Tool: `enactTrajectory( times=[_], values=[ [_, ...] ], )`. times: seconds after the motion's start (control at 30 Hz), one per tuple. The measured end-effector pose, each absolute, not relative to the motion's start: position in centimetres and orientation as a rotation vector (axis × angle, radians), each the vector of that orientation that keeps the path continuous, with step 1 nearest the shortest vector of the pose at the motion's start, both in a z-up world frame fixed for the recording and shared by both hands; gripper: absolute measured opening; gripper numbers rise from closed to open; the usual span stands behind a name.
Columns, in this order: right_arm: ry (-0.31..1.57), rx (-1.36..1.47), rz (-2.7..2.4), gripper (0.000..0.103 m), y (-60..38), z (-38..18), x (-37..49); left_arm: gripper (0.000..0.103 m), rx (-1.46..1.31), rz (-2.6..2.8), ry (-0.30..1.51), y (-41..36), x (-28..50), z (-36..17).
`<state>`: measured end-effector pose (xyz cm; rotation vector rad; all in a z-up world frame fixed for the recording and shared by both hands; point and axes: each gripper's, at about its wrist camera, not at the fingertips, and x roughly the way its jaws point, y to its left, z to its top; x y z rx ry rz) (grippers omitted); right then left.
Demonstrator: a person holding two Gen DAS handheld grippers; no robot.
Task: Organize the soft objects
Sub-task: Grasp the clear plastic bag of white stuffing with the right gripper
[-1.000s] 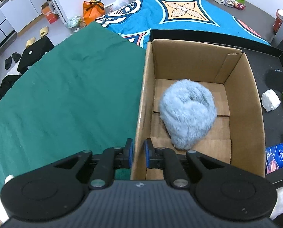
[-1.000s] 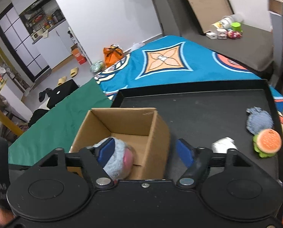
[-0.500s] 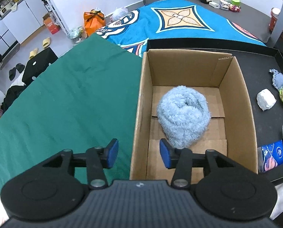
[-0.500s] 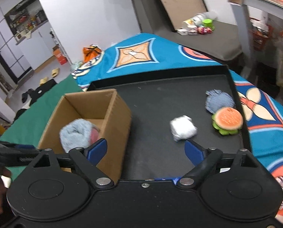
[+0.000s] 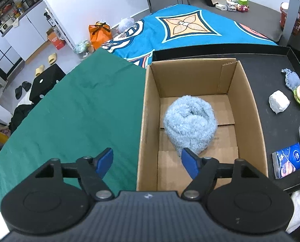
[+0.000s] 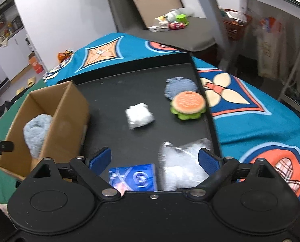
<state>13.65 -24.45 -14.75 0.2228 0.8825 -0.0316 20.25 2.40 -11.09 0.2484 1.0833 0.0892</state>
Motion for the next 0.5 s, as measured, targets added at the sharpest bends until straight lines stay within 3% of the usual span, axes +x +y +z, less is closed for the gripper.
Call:
enactTrajectory(
  times=[0.23,0.5],
  values=[
    [0.867,0.274,-0.064,0.093,-27.3,-16.1,13.5,0.081,0.333,0.096,1.085,0.9,19.9,-11.1],
    [0.903,0.414,-0.045,0.079,-30.0,-18.2,13.6,0.088,0.429,0.108,1.082,-0.6,19.8,-11.3]
  ],
)
